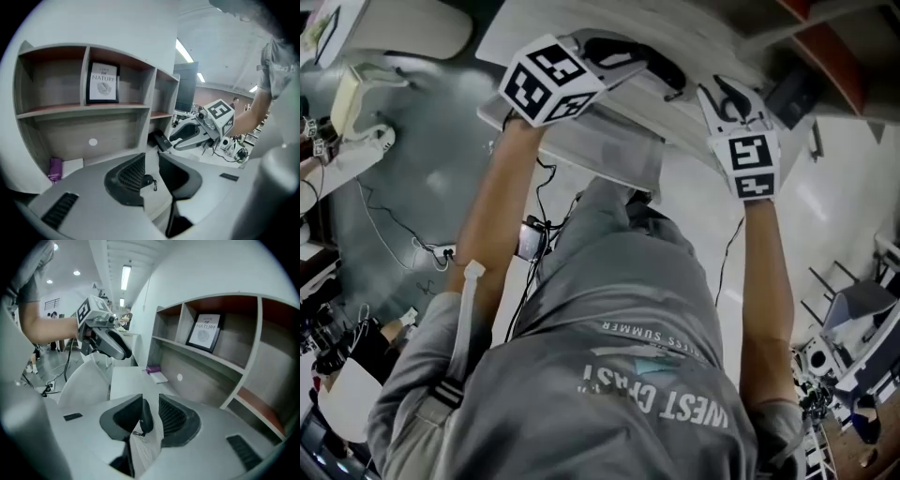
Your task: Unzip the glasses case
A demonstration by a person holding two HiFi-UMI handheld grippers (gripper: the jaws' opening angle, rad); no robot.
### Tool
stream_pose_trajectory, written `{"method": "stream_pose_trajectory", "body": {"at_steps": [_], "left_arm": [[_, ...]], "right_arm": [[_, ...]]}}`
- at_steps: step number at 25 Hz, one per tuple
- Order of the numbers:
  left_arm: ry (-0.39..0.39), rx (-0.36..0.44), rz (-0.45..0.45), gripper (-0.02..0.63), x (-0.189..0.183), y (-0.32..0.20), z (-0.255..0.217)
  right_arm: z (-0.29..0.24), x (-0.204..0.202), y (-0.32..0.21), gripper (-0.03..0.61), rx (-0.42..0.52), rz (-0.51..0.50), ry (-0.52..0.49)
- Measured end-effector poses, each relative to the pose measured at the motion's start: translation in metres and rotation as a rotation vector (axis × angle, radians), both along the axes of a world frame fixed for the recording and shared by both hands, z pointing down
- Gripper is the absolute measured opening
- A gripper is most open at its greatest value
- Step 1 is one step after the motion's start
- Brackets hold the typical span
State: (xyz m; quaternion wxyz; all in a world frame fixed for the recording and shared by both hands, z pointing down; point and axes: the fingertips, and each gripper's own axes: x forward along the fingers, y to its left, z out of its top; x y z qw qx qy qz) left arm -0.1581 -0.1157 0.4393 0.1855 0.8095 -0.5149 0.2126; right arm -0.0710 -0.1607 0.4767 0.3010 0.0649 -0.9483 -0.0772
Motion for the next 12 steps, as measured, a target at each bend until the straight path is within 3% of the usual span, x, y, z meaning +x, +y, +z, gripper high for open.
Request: {"method": "stream_pose_trajectory", "body": {"at_steps": [12], "left_arm": [[-0.085,0.307,-0.102,0.007,0.014,0.058,-0.119]], "right_arm": [[-0.118,0.029,0.045,0.03,-0.017,0.096,-0.233]]}}
